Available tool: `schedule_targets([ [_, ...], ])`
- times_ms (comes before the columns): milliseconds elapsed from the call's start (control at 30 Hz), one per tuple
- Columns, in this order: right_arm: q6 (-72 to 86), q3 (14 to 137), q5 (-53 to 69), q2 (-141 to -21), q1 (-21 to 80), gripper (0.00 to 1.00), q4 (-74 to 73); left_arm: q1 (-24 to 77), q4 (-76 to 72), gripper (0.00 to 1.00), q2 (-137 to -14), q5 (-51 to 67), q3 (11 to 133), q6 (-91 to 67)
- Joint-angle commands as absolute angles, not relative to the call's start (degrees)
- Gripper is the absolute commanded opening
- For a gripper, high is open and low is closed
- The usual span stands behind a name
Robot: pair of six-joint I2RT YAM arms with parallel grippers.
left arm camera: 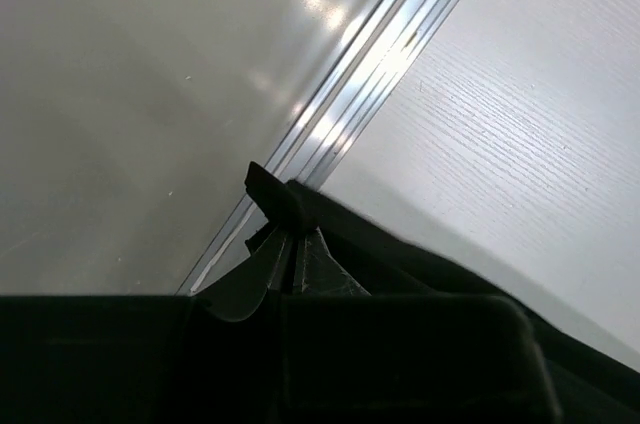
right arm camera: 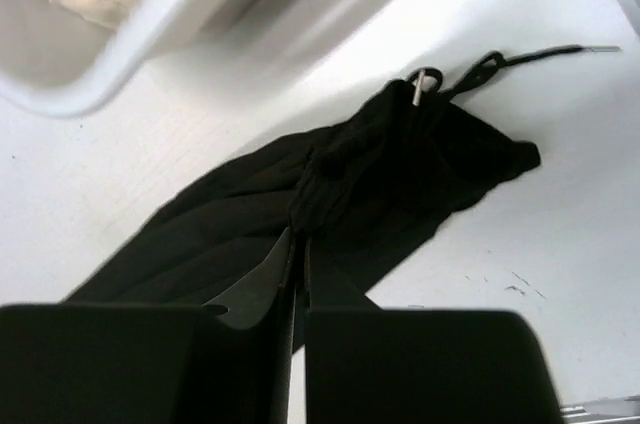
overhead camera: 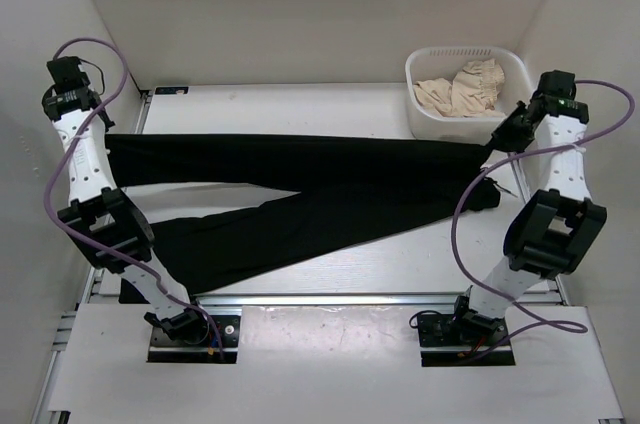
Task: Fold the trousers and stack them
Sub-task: Fold the trousers
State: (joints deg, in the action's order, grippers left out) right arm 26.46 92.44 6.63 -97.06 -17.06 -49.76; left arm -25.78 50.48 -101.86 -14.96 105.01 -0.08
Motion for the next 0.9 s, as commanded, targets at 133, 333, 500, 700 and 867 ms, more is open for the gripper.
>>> schedule_targets([
  [133,26.9,79.1,-2.1,-75.9,-17.7,0.00,-61.2,-27.1,49.1,0.14,-97.0,-18.6,101.5,0.0],
  [333,30.6,84.6,-8.9,-66.7,-16.5,0.00,-69.4,-29.1,49.1,0.14,-98.8,-16.6,106.2,0.0],
  [500,30.1,91.0,-6.2,-77.3,-16.5,0.00,-64.8,-27.2,49.1,0.14,-109.9,-16.1,117.1,0.0],
  [700,28.1,110.9,-7.3,-101.0,-14.4,0.00,-59.3,-21.0,49.7,0.14,-126.3,-21.3,131.3,0.0],
  [867,27.6,123.7,-8.5,-118.7,-13.4,0.00,-60.5,-19.5,46.0,0.14,-131.6,-20.6,135.5,0.0],
])
